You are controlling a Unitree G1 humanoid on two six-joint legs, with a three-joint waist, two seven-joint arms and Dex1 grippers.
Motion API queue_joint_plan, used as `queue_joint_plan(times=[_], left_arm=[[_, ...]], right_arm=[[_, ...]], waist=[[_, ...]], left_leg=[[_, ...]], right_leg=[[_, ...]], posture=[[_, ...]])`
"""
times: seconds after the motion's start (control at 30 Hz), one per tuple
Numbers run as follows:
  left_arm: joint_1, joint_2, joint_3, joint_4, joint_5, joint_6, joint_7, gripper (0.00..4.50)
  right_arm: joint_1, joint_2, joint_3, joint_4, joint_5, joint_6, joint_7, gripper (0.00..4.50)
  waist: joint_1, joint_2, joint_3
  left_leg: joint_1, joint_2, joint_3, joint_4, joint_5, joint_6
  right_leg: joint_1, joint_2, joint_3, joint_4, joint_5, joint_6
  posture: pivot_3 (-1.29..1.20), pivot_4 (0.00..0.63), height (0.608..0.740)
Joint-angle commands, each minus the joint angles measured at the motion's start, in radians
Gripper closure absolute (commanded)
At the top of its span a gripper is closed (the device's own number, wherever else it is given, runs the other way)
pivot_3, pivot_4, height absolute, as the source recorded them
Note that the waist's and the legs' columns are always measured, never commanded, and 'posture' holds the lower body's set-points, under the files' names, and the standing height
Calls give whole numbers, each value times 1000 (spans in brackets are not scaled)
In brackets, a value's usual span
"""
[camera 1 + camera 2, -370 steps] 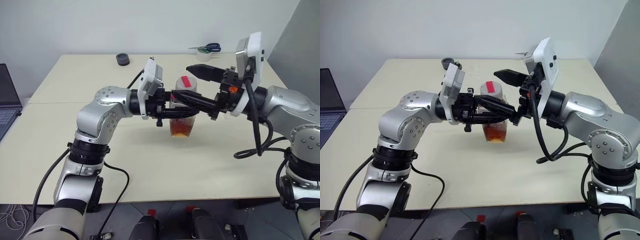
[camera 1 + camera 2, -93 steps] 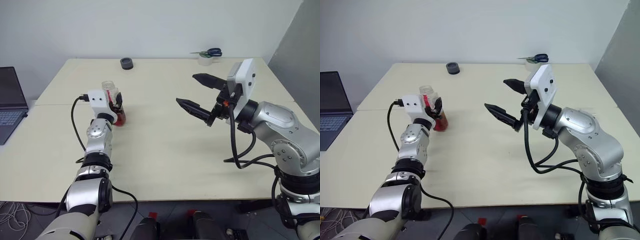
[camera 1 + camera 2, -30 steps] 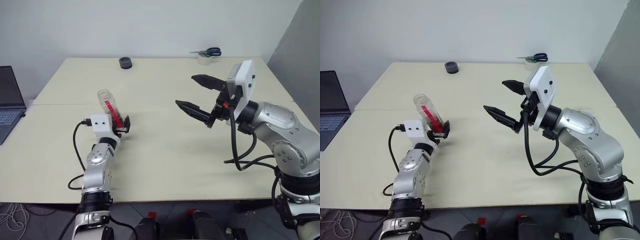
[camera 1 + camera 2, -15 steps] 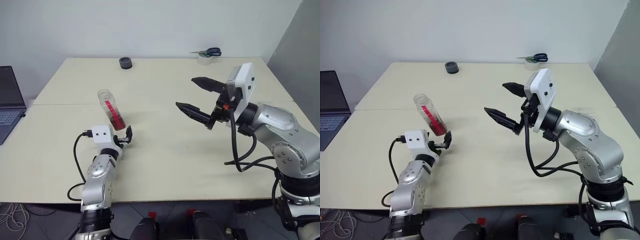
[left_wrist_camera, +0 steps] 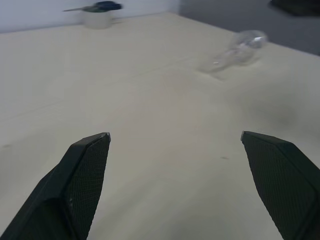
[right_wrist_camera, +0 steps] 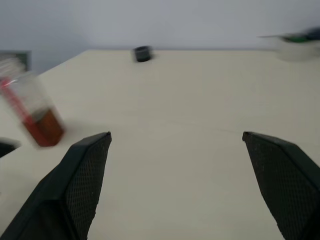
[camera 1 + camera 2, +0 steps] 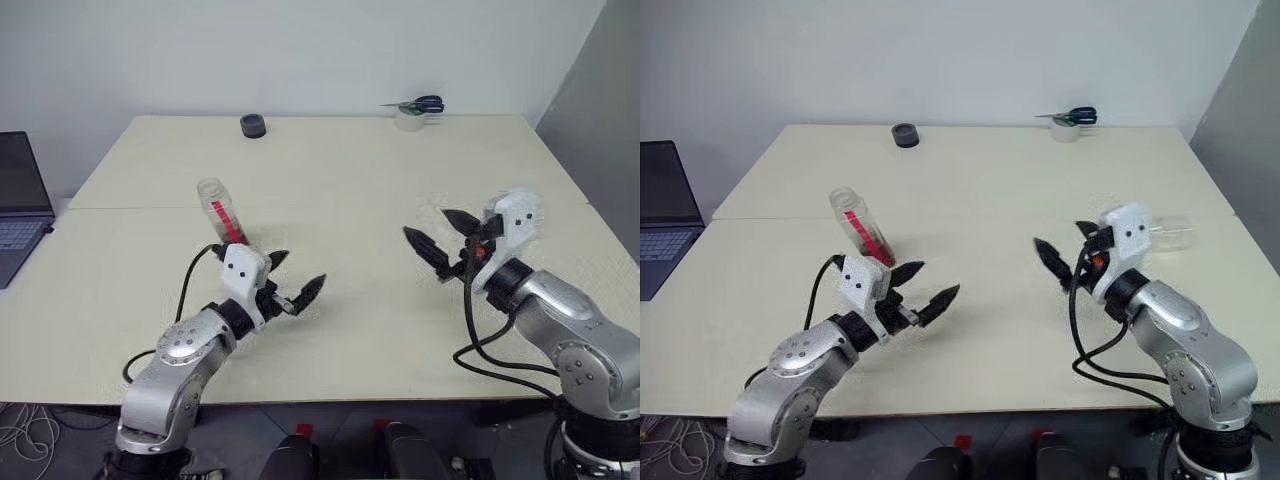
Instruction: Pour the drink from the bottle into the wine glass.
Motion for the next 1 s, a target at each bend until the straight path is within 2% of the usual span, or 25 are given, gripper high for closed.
queue_joint_plan(times=[0.03,0.13,0.23,0.4,0.57,0.8,1.0], left_arm=[[-39,40,8,-48,-102,44,-83,19],[-78,77,-6,-40,-149,54,-151,19],[-106,83,-19,-6,-140,38,-168,19],[-133,77,-43,36,-109,11,-176,19],[-145,65,-55,34,-106,10,-157,19],[-163,70,-56,30,-114,20,-148,19],[-186,76,-55,20,-125,46,-146,19]], right_arm=[[9,87,-139,48,69,70,-164,0],[-41,233,-293,222,152,37,-325,0],[-125,288,-396,370,215,-31,-395,0],[-235,288,-460,584,254,-156,-391,0],[-316,284,-461,728,270,-268,-347,0],[-431,216,-431,984,223,-400,-243,0],[-588,121,-426,1314,158,-523,-119,0]], waist=[[0,3,2],[-3,4,2],[-12,9,6],[-18,10,6],[-22,10,6],[-35,10,6],[-41,10,6]], left_leg=[[0,-1,1,0,0,0],[0,-1,1,0,0,0],[1,-1,3,0,0,0],[2,0,6,0,0,1],[3,0,7,0,-2,4],[3,1,7,0,-2,5],[3,1,9,0,-2,5]], right_leg=[[0,0,0,0,0,0],[0,1,0,0,0,0],[0,1,0,1,0,0],[0,4,0,2,0,0],[0,4,1,2,0,0],[0,4,2,3,0,0],[0,4,2,3,0,0]], posture=[[0,150,740],[0,150,740],[0,150,740],[0,150,740],[0,150,740],[0,150,740],[0,150,740]])
